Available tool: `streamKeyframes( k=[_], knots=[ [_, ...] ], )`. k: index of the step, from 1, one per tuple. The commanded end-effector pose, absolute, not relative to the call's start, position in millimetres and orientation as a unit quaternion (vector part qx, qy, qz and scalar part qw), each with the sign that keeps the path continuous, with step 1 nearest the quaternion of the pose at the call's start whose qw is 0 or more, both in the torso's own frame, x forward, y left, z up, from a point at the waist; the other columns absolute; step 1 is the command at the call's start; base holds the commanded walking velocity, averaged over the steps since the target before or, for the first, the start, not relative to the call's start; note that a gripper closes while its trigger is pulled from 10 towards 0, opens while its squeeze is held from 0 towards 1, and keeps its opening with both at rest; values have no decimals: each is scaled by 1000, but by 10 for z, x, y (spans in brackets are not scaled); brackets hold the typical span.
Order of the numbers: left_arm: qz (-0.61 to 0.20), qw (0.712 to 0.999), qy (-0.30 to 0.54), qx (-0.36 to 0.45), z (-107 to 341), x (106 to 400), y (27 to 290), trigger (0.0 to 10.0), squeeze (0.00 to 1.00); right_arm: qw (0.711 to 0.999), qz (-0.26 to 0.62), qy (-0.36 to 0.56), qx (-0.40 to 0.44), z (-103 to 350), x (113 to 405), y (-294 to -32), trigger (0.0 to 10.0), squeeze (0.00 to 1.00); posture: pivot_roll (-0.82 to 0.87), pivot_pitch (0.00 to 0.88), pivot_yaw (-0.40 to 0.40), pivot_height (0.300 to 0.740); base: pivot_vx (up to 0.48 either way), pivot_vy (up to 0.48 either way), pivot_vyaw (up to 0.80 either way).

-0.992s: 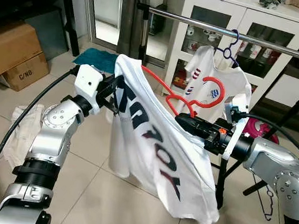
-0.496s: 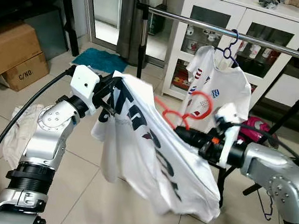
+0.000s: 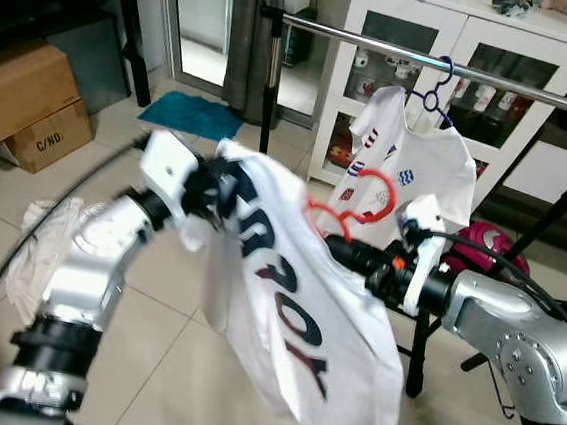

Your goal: Hang hanger

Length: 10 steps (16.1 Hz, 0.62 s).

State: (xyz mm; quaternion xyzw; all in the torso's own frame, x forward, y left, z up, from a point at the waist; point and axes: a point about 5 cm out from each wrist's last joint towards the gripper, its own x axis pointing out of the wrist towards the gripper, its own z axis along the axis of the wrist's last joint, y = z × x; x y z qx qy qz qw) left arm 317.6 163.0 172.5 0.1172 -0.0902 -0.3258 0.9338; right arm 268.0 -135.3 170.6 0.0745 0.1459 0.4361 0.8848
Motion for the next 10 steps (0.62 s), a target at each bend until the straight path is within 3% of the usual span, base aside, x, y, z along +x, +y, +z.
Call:
streamKeyframes(
  k=[1, 5, 10],
  knots=[
    [-353, 923, -93, 119, 1731, 3133, 1525, 0, 0, 897, 415, 127, 81, 1772, 2739, -1416, 10000, 0, 85, 0, -20, 740, 0, 0, 0],
    [-353, 923, -68, 138, 1596, 3023, 1577, 0, 0, 912, 380, 125, 95, 1780, 2810, -1465, 10000, 0, 85, 0, -18, 740, 0, 0, 0],
    [-250, 952, -47, 170, 1530, 3026, 1907, 0, 0, 919, 364, 114, 95, 1839, 2868, -1549, 10000, 0, 91, 0, -23, 740, 0, 0, 0]
  ],
)
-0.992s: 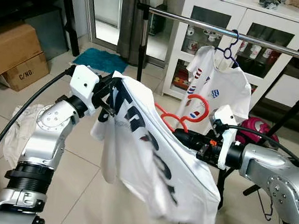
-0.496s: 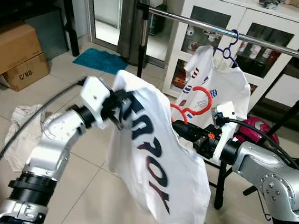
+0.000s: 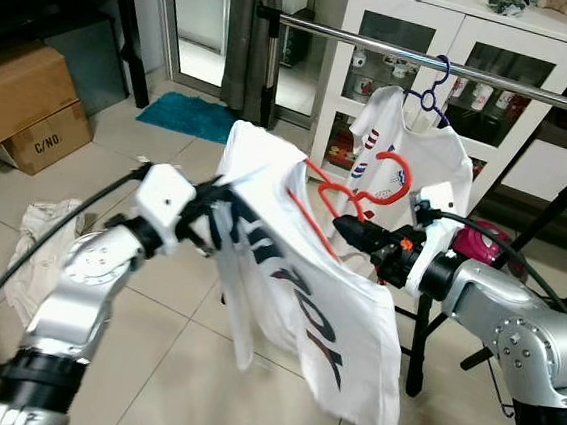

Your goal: Hang hanger

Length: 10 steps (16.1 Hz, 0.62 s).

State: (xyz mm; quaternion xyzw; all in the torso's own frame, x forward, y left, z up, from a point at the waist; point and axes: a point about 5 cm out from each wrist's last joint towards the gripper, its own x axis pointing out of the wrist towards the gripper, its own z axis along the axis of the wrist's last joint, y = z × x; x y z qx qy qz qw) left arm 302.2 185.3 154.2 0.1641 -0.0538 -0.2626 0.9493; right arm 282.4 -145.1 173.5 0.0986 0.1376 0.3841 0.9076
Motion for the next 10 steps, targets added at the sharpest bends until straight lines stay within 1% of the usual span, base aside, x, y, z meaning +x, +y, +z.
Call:
streamKeyframes(
  k=[1, 3, 6, 7, 8, 10],
  knots=[
    [-243, 954, -43, 171, 1520, 3020, 1933, 0, 0, 919, 365, 112, 96, 1852, 2877, -1555, 10000, 0, 94, 0, -27, 740, 0, 0, 0],
    [-253, 952, -42, 165, 1516, 3010, 1888, 0, 0, 916, 375, 106, 96, 1877, 2882, -1531, 10000, 0, 95, 0, -29, 740, 0, 0, 0],
    [-293, 943, -44, 150, 1472, 2979, 1705, 0, 0, 914, 381, 103, 98, 1894, 2889, -1498, 10000, 0, 94, 0, -28, 740, 0, 0, 0],
    [-312, 939, -51, 139, 1469, 2967, 1590, 0, 0, 913, 383, 103, 99, 1893, 2889, -1484, 10000, 0, 90, 0, -26, 740, 0, 0, 0],
    [-317, 937, -55, 134, 1475, 2967, 1554, 0, 0, 912, 383, 103, 99, 1891, 2889, -1480, 10000, 0, 90, 0, -26, 740, 0, 0, 0],
    [-327, 933, -94, 116, 1602, 2983, 1434, 0, 0, 911, 388, 109, 93, 1865, 2877, -1442, 10000, 0, 90, 0, -26, 740, 0, 0, 0]
  ],
)
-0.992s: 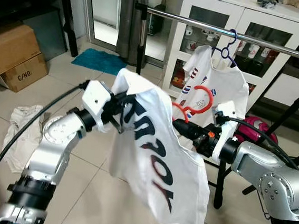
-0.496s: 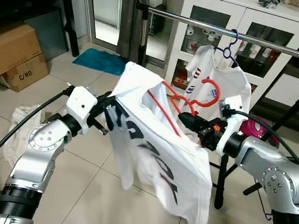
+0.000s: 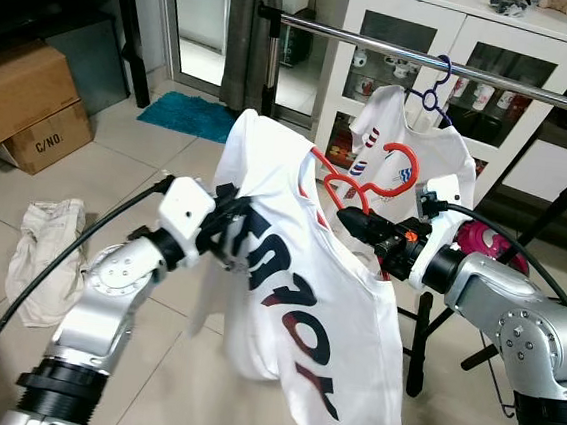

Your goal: Hang hanger

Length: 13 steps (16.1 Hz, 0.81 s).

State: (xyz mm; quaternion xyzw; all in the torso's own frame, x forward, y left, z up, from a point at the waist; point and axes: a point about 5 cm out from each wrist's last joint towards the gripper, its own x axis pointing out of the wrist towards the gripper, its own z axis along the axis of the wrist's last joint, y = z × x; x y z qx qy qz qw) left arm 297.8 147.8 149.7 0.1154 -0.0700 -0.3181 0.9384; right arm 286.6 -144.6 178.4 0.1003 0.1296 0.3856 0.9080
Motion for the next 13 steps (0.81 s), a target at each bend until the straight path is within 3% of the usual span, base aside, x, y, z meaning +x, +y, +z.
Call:
streamKeyframes(
  k=[1, 13],
  knots=[
    [-330, 932, -106, 109, 1645, 2981, 1424, 0, 0, 910, 388, 109, 93, 1862, 2875, -1437, 10000, 0, 90, 0, -26, 740, 0, 0, 0],
    [-367, 913, -153, 93, 1803, 2849, 1408, 0, 0, 917, 368, 138, 69, 1734, 2924, -1464, 10000, 0, 97, 0, -38, 740, 0, 0, 0]
  ],
)
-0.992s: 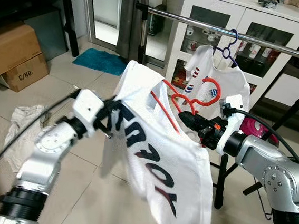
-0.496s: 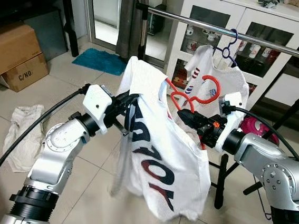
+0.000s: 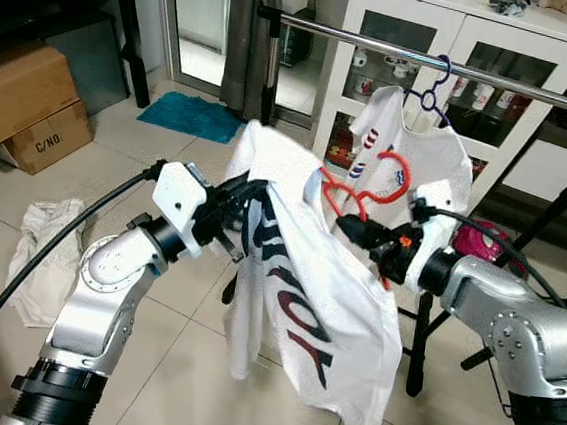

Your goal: Hang hanger

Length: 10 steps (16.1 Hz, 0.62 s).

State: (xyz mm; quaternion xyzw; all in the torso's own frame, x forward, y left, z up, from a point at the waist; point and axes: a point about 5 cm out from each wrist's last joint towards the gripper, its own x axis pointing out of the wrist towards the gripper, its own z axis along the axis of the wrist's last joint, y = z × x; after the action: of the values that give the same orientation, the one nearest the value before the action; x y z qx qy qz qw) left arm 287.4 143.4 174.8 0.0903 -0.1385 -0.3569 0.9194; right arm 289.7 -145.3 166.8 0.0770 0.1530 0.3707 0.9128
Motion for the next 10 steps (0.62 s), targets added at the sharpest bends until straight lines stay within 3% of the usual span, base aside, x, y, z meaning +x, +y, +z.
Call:
streamKeyframes(
  k=[1, 6, 7, 8, 9, 10],
  knots=[
    [-367, 913, -150, 95, 1794, 2850, 1413, 0, 0, 916, 369, 137, 72, 1739, 2923, -1458, 10000, 0, 97, 0, -38, 740, 0, 0, 0],
    [-360, 919, -89, 132, 1554, 2842, 1489, 0, 0, 907, 386, 95, 140, 1906, 2944, -1418, 10000, 0, 99, 0, -34, 740, 0, 0, 0],
    [-351, 922, -88, 137, 1556, 2851, 1521, 2157, 0, 907, 386, 94, 139, 1908, 2940, -1417, 10000, 0, 100, 0, -34, 740, 0, 0, 0],
    [-343, 925, -89, 136, 1568, 2863, 1547, 10000, 0, 906, 388, 94, 138, 1908, 2935, -1417, 10000, 0, 100, 0, -33, 740, 0, 0, 0],
    [-343, 926, -87, 134, 1571, 2864, 1554, 10000, 0, 906, 389, 94, 138, 1908, 2932, -1417, 10000, 0, 100, 0, -34, 740, 0, 0, 0],
    [-341, 927, -89, 129, 1579, 2861, 1571, 10000, 1000, 906, 390, 96, 135, 1907, 2928, -1415, 10000, 0, 98, 0, -33, 740, 0, 0, 0]
  ],
)
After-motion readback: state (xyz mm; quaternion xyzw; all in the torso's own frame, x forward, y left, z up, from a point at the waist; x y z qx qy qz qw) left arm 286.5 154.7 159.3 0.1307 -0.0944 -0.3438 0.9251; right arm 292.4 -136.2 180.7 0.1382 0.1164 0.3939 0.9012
